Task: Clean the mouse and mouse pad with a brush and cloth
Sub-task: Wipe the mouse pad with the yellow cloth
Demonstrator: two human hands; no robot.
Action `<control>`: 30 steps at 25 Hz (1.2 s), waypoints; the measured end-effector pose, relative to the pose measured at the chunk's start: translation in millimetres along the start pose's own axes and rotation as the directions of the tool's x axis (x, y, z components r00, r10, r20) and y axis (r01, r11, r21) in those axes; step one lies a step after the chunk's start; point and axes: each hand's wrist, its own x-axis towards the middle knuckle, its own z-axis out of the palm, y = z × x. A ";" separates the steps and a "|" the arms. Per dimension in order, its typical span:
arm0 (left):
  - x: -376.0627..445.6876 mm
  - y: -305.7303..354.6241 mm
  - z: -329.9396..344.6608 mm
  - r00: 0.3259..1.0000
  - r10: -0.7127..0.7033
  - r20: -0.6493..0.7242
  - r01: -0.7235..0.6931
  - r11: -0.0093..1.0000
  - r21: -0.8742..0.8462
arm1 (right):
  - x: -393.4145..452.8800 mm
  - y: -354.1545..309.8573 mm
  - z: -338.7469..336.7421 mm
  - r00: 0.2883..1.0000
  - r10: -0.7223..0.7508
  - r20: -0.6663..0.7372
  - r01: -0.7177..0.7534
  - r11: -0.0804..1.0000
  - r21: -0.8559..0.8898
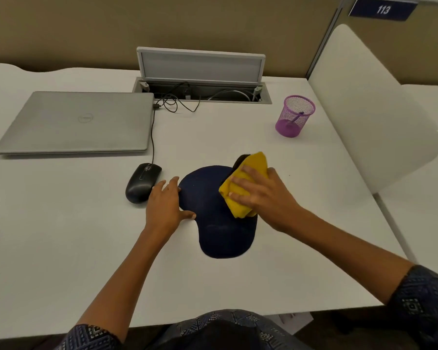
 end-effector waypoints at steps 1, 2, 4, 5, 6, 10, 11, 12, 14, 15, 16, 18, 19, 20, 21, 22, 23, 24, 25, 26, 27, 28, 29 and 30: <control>-0.4 0.2 -0.1 1.000 0.002 -0.004 -0.002 1.000 0.003 | -5.3 -9.5 -2.4 0.997 -0.055 0.052 0.056 0.998 -0.025; -1.1 0.1 -0.3 1.000 0.004 -0.012 -0.004 1.000 0.002 | -9.5 -9.5 -1.1 0.994 -0.067 0.091 0.074 0.994 -0.075; -2.6 0.2 0.0 1.000 0.004 -0.020 -0.004 1.000 -0.006 | -13.8 8.6 -3.3 0.996 0.013 0.094 0.002 0.987 -0.159; -2.9 0.2 -0.2 1.000 0.002 -0.019 -0.003 1.000 -0.006 | -15.2 18.0 -6.3 0.989 0.096 0.110 -0.076 0.982 -0.171; -3.4 0.7 -0.1 1.000 -0.001 -0.018 0.000 1.000 -0.007 | -16.6 22.6 -8.4 0.982 0.154 0.111 -0.136 0.978 -0.159; -4.0 1.6 -0.8 1.000 0.000 -0.018 0.000 1.000 0.007 | -25.4 -4.2 2.2 0.980 -0.200 0.017 0.201 0.979 -0.048; -4.5 1.9 -0.7 1.000 0.007 -0.022 -0.007 1.000 0.011 | -24.5 -5.7 0.8 0.964 -0.255 0.069 0.260 0.963 -0.067; -5.2 2.1 -0.8 1.000 0.011 -0.028 -0.011 1.000 0.010 | -21.3 1.2 -1.4 0.966 -0.240 0.096 0.249 0.964 -0.095; -6.5 1.8 -1.0 0.999 0.012 -0.032 -0.012 1.000 0.005 | -11.8 25.4 -9.9 0.983 -0.049 0.176 0.081 0.981 -0.178; -6.6 1.4 -0.5 0.999 0.015 -0.033 -0.015 1.000 0.003 | -10.4 34.7 -7.7 0.978 0.026 0.209 0.014 0.983 -0.186; -6.3 1.3 0.1 0.999 0.018 -0.035 -0.018 1.000 0.002 | -8.8 36.4 -8.5 0.978 0.062 0.199 -0.038 0.992 -0.124; -5.3 0.6 0.0 0.999 0.022 -0.029 -0.022 1.000 0.017 | -3.5 15.0 -13.2 0.997 -0.035 0.062 0.034 0.999 0.012; -4.7 -0.1 0.1 0.999 0.026 -0.021 -0.026 0.999 0.029 | -1.5 -0.7 -10.9 0.985 -0.174 0.011 0.173 0.985 0.023; -3.8 -0.8 0.3 0.999 0.031 -0.015 -0.031 0.999 0.040 | -2.0 -15.2 -3.7 0.951 -0.307 -0.025 0.308 0.950 0.045; -3.5 -1.4 0.2 0.999 0.036 -0.013 -0.035 0.998 0.049 | -2.0 -23.9 -1.6 0.926 -0.375 0.034 0.374 0.927 0.041; -3.8 -1.8 -0.1 0.999 0.039 -0.012 -0.038 0.998 0.052 | 1.0 -22.3 -3.6 0.925 -0.372 0.076 0.371 0.928 0.025; -4.0 -2.4 -0.6 0.999 0.039 -0.014 -0.038 0.998 0.046 | 7.2 -10.9 -6.5 0.945 -0.305 0.117 0.309 0.951 -0.020; -4.0 -2.3 -0.9 0.999 0.036 -0.015 -0.035 0.999 0.037 | 13.3 4.3 -6.3 0.965 -0.206 0.164 0.222 0.971 -0.087; -4.1 -2.0 -0.9 0.999 0.033 -0.012 -0.032 0.999 0.034 | 15.8 22.4 -2.7 0.966 -0.095 0.240 0.131 0.982 -0.136; -4.0 -1.1 -0.6 0.999 0.033 -0.009 -0.033 0.999 0.037 | 16.8 39.6 1.1 0.960 -0.008 0.280 0.057 0.984 -0.166; -4.1 -0.7 0.0 0.999 0.035 -0.010 -0.035 0.999 0.039 | 18.5 48.0 -1.2 0.948 0.054 0.314 -0.012 0.991 -0.135; -3.5 -0.8 0.1 0.999 0.035 -0.014 -0.035 0.999 0.037 | 21.8 46.8 -3.6 0.959 0.085 0.272 -0.063 0.994 -0.088; -3.1 -1.4 -0.5 0.999 0.037 -0.017 -0.036 0.999 0.036 | 25.0 34.3 -7.6 0.987 0.064 0.144 -0.059 0.997 -0.044; -2.6 -2.0 -0.9 0.999 0.046 -0.017 -0.045 0.998 0.039 | 25.9 15.4 -7.2 1.000 -0.013 0.017 0.013 1.000 0.005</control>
